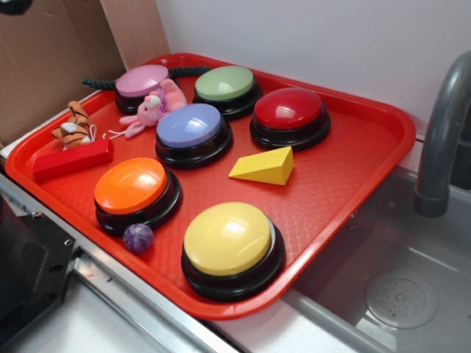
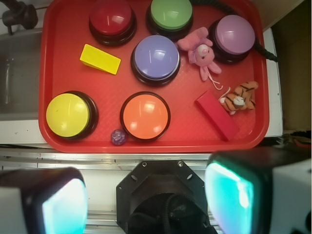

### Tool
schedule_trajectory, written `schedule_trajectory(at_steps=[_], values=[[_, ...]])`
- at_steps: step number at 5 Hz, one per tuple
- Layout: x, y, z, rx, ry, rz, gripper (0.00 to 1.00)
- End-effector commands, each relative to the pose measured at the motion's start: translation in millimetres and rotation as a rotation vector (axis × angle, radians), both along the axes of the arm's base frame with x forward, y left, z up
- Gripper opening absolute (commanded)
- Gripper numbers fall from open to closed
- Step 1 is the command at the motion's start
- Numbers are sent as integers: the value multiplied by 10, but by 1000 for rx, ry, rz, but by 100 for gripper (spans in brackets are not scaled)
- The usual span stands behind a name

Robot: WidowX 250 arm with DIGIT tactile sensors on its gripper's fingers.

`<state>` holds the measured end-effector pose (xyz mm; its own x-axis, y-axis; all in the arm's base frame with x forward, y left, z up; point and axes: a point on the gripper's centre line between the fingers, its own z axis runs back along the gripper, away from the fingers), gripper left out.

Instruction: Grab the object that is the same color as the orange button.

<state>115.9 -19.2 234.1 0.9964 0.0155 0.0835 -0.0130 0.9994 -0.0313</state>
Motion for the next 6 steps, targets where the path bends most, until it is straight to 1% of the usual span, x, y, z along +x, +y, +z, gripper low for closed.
schedule_trajectory(at_steps=[1, 2, 3, 4, 5, 6], values=[[0, 0, 0, 0, 0, 0, 100], [51, 187, -143, -33, -23, 153, 100], [155, 479, -368, -32, -26, 337, 100], [316, 847, -674, 6, -61, 527, 100], [392, 1256, -936, 35, -150, 693, 100], [427, 1547, -1211, 39, -233, 851, 100]])
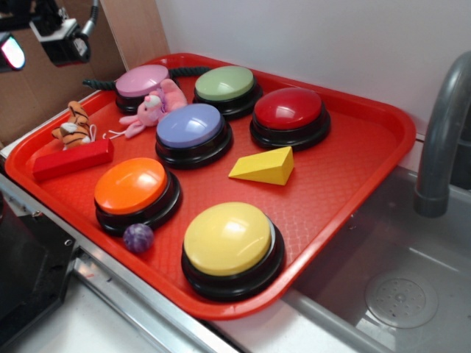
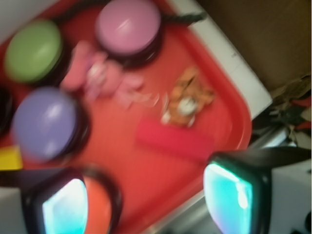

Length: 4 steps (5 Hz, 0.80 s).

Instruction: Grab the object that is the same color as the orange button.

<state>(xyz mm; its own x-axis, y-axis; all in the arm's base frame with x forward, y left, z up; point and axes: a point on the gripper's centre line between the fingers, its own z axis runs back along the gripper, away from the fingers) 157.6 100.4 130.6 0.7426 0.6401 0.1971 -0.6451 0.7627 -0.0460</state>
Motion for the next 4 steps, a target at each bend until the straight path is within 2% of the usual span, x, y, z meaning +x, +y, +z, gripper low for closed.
schedule_trajectory(at_steps=[1, 2, 3, 4], values=[[-4, 537, -474, 48, -106, 274, 100], [2, 658, -801, 20, -77, 326, 100], [108, 645, -1065, -79, -75, 324, 100], [149, 603, -1163, -112, -82, 306, 100]])
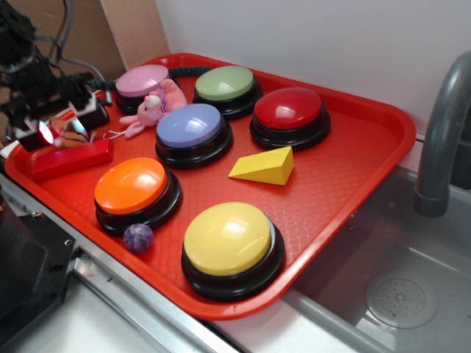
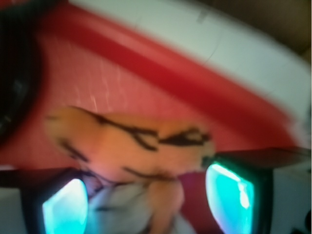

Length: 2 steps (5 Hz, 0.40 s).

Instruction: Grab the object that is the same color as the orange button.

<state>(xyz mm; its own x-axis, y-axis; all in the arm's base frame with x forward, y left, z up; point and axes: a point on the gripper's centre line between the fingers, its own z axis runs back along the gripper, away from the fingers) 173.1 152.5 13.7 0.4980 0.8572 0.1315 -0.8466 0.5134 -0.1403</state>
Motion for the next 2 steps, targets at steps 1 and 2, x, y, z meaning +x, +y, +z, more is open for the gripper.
schedule_trajectory(at_steps=[1, 2], values=[[-5, 41, 33, 43, -83, -18, 0], [1, 21, 125, 66, -77, -50, 0]])
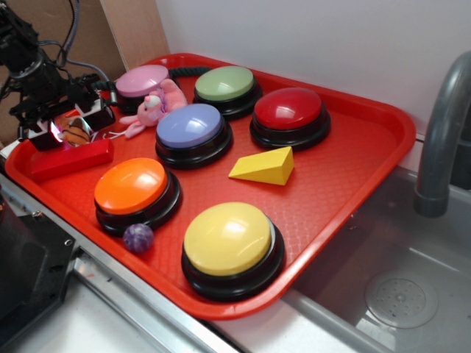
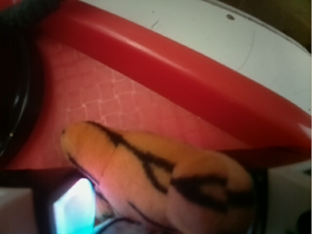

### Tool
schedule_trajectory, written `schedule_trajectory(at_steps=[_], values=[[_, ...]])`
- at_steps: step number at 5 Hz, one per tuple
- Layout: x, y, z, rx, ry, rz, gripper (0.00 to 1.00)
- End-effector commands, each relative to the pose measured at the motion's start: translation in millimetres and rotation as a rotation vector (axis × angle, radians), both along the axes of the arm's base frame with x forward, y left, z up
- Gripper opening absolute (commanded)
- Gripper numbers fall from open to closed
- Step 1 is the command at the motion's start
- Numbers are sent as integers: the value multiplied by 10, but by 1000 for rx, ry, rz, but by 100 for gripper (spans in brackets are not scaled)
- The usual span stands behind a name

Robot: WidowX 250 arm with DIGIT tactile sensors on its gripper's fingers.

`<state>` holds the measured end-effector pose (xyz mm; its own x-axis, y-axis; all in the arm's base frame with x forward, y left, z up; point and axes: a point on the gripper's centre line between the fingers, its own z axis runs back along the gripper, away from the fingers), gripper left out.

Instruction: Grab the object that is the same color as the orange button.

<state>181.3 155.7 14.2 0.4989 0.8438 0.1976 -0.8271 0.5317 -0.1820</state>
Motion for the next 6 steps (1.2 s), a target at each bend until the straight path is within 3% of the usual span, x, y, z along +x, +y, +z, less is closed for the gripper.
schedule_trajectory(at_steps=[1, 2, 3, 4, 5, 6], values=[[-33, -58, 371, 45, 88, -152, 0], [72, -278, 787, 36, 92, -342, 0], [220, -803, 1203, 71, 74, -586, 0], [267, -1269, 1396, -16, 75, -839, 0], [156, -1759, 1403, -24, 89, -1056, 0], [154, -1786, 1368, -64, 119, -1069, 0]])
